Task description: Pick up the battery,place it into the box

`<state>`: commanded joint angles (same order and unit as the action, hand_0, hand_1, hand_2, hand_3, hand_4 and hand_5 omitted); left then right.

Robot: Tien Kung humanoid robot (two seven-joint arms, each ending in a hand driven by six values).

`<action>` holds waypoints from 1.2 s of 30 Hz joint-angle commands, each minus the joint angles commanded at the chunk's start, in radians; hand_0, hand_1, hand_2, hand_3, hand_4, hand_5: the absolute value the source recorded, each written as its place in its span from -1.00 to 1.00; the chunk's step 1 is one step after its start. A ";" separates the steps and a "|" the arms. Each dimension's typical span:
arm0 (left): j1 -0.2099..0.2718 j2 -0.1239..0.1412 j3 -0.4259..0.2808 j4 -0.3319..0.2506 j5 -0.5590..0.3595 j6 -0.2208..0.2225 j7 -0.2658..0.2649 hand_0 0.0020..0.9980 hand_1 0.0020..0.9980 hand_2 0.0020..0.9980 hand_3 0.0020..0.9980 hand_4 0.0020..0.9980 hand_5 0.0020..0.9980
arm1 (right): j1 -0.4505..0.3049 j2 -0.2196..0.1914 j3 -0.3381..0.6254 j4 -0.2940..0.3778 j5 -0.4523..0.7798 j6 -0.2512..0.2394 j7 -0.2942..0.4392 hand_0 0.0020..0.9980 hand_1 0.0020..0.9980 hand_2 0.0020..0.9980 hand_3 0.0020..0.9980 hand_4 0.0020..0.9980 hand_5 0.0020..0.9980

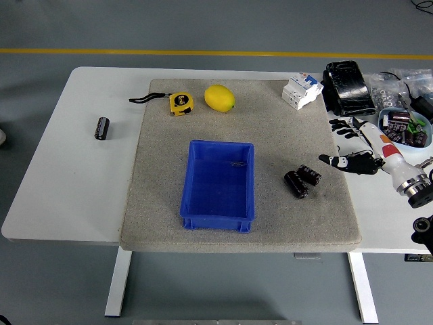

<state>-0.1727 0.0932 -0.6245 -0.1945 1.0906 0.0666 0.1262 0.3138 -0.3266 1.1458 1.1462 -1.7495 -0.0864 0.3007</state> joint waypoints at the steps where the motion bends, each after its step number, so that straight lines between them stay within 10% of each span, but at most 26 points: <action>1: 0.000 0.000 0.000 0.000 0.000 0.000 0.000 0.56 0.50 0.57 0.14 0.22 0.07 | 0.002 -0.001 -0.002 -0.001 -0.005 0.001 0.002 0.32 0.27 0.34 0.46 1.00 -0.28; 15: 0.001 0.000 -0.009 -0.004 0.007 -0.007 0.011 0.55 0.50 0.56 0.14 0.22 0.07 | 0.165 -0.216 -0.274 0.038 -0.352 0.007 0.128 0.59 0.51 0.57 0.68 0.97 -0.39; 16: 0.000 0.001 -0.011 -0.005 0.011 -0.008 0.012 0.55 0.50 0.56 0.14 0.22 0.07 | 0.188 -0.228 -0.314 0.033 -0.363 -0.005 0.134 0.68 0.63 0.70 0.87 0.60 -0.75; 36: -0.013 0.005 -0.007 -0.011 0.009 -0.007 0.016 0.54 0.49 0.56 0.14 0.22 0.07 | 0.416 -0.198 -0.631 -0.147 -0.434 -0.135 0.211 0.70 0.63 0.72 0.88 0.34 -0.92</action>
<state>-0.1858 0.0978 -0.6313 -0.2053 1.0993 0.0596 0.1418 0.7301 -0.5242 0.5150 0.9990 -2.1834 -0.2218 0.5113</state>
